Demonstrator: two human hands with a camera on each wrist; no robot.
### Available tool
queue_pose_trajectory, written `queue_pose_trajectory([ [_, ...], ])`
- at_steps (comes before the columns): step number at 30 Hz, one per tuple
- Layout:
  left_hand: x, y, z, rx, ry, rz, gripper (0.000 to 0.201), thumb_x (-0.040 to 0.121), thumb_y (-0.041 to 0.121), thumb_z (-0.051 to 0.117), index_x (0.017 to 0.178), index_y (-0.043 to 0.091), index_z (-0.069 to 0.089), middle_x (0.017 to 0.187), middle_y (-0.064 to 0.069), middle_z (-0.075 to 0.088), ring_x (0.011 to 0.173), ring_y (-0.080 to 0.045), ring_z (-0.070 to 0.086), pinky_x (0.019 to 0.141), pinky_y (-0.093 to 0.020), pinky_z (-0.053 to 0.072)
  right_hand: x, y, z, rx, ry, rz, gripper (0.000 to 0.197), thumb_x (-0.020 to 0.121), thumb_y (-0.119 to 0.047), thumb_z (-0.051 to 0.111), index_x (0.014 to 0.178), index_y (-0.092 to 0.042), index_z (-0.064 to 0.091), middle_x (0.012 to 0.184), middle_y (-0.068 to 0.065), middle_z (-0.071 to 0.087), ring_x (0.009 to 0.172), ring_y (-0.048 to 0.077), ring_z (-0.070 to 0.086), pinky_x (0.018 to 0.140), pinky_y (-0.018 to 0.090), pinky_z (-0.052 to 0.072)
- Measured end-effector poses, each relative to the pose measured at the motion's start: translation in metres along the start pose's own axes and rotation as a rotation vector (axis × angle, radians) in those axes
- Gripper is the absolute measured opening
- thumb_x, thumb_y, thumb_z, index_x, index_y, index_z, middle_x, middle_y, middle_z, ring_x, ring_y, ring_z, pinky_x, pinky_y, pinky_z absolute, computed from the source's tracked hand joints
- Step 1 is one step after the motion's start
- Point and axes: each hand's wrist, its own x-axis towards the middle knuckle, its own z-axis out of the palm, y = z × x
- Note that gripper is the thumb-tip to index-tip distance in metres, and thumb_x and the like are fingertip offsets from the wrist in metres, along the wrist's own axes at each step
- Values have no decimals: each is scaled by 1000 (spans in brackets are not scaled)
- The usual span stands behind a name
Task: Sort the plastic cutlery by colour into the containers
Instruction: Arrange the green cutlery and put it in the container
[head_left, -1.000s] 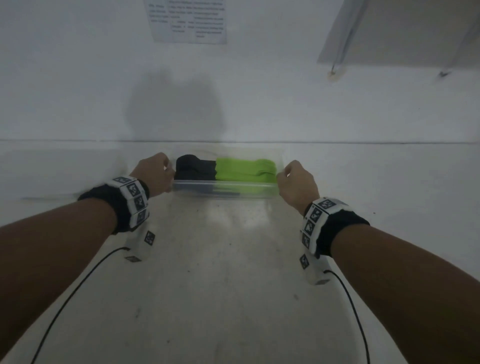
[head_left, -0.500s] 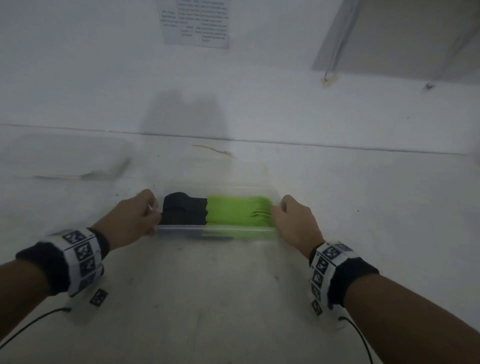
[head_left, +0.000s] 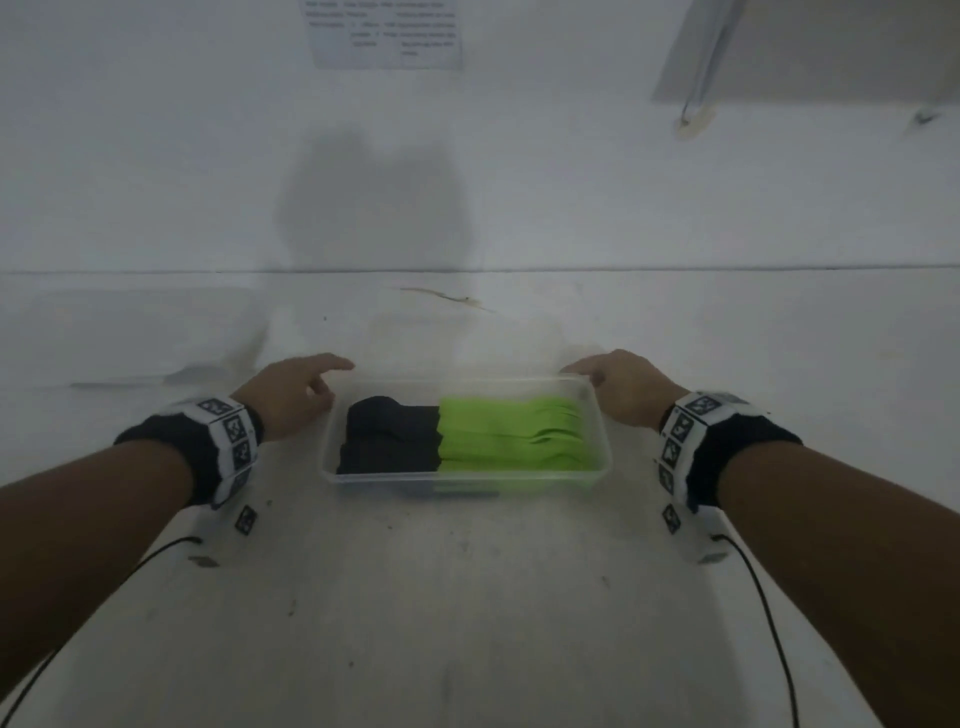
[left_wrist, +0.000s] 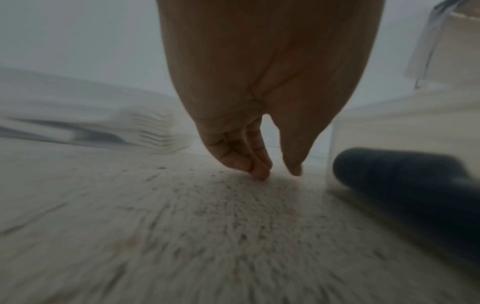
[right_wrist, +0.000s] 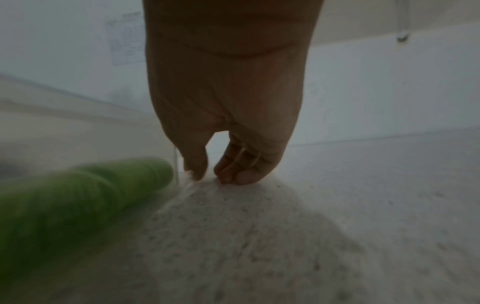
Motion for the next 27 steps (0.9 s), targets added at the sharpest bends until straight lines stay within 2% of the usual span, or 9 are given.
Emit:
queue_pose_trajectory([
  [3,17,5,1,40,52,69,35,97,13,60,125,31,68,107,-1,61,94,-20,60,91,-33,47,14,1,-2,-52,2,12,30,93,-15,64,96,-43,74,111,-2,73,100,19,66,89,31,52],
  [6,25,11,-2,88,88,133,15,95,18,66,100,27,77,96,2,60,87,-19,61,90,-36,50,21,0,-5,-61,47,7,27,90,-22,69,79,-47,67,100,-7,69,93,16,66,86,37,56],
  [10,31,15,-8,126,86,205,10,96,22,65,89,26,70,92,3,58,84,-17,59,88,-39,50,21,-7,-17,7,179,-57,3,94,-36,70,93,-38,71,102,-3,61,91,17,63,86,36,51],
  [15,38,30,-40,-157,388,238,16,99,33,64,98,18,67,98,-3,60,86,-19,61,81,-35,45,27,-20,-46,136,428,-147,12,104,-27,56,106,-23,67,112,1,60,99,13,58,91,31,49],
  [18,37,50,-68,-527,474,212,17,101,32,62,99,16,64,103,-4,66,93,-26,66,85,-40,56,22,-38,-60,257,588,-174,13,108,-24,46,107,-17,57,97,4,66,84,11,58,78,18,46],
  [20,31,64,-78,-723,480,223,13,102,28,61,99,16,61,101,-7,66,93,-26,69,85,-38,59,18,-49,-65,379,681,-177,14,109,-23,42,107,-16,53,90,3,65,80,16,60,75,24,47],
  [23,20,79,-77,-671,566,264,16,105,29,55,104,14,59,85,-3,64,74,-16,66,72,-27,56,12,-60,-70,466,794,-144,18,108,-23,41,114,-18,57,79,-1,60,67,12,55,67,28,45],
  [25,14,81,-71,-641,608,260,18,105,28,53,106,13,62,76,-1,61,63,-13,58,64,-25,50,5,-66,-71,472,758,-94,21,107,-21,43,112,-18,62,77,-1,60,60,6,47,61,22,40],
  [27,9,78,-60,-677,540,190,23,103,33,56,106,12,66,76,-1,60,61,-14,54,64,-32,49,-6,-69,-64,471,605,3,21,107,-29,46,107,-20,65,88,4,67,64,10,53,61,21,44],
])
